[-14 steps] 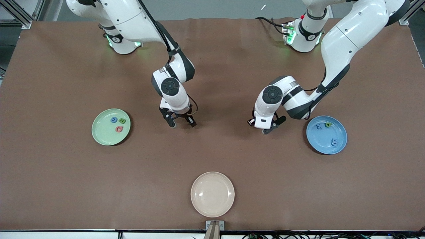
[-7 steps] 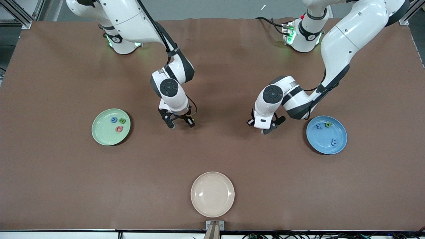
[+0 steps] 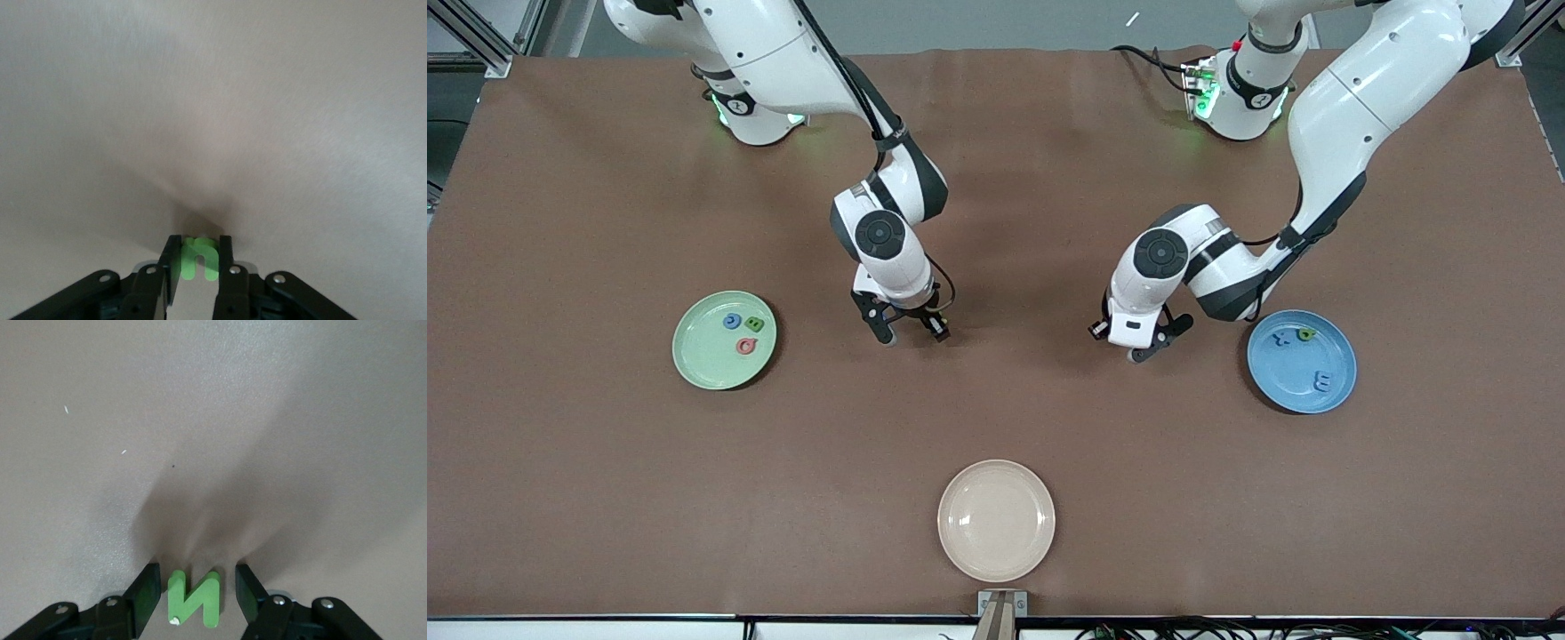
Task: Sort upper and lower case letters into plates
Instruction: 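Drop the n in the blue plate while the right gripper drops N in green plate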
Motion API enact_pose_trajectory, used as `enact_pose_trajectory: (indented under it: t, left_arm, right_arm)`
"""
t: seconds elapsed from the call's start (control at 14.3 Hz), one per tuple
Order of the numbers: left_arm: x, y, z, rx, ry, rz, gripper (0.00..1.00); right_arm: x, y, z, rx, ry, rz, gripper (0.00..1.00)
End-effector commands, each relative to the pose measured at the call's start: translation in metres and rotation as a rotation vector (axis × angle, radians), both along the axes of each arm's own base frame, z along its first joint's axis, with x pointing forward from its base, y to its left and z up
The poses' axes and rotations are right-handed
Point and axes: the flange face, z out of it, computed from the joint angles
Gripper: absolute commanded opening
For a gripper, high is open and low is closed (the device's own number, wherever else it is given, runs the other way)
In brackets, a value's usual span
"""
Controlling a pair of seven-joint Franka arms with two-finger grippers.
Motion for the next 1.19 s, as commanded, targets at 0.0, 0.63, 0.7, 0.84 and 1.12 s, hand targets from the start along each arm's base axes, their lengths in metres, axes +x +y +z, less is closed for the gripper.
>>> enact_pose_trajectory:
  t: [0.0,0.63,0.7,0.84,1.12]
  left_arm:
    - [0.017,0.023,0.029,0.024,-0.067,-0.066,0.15]
    - [0.074,0.193,0.063,0.034,-0.048,-0.370,0.16]
    - [0.077,0.209,0.062,0.034,-0.045,-0.390,0.16]
    - [0.081,0.245,0.058,0.026,-0.037,-0.425,0.16]
    - [0.085,0.297,0.048,0.030,-0.020,-0.508,0.16]
  right_arm:
    - [-0.005,0.007,-0.017,-0.006,0.018,0.001,0.47]
    - [0.026,-0.035,0.018,-0.026,0.074,0.011,0.00]
    - [0.035,-0.053,0.028,-0.030,0.099,0.038,0.00]
    - [0.058,-0.099,0.049,-0.026,0.123,0.073,0.00]
    - [0.093,-0.200,0.088,0.008,0.143,0.165,0.00]
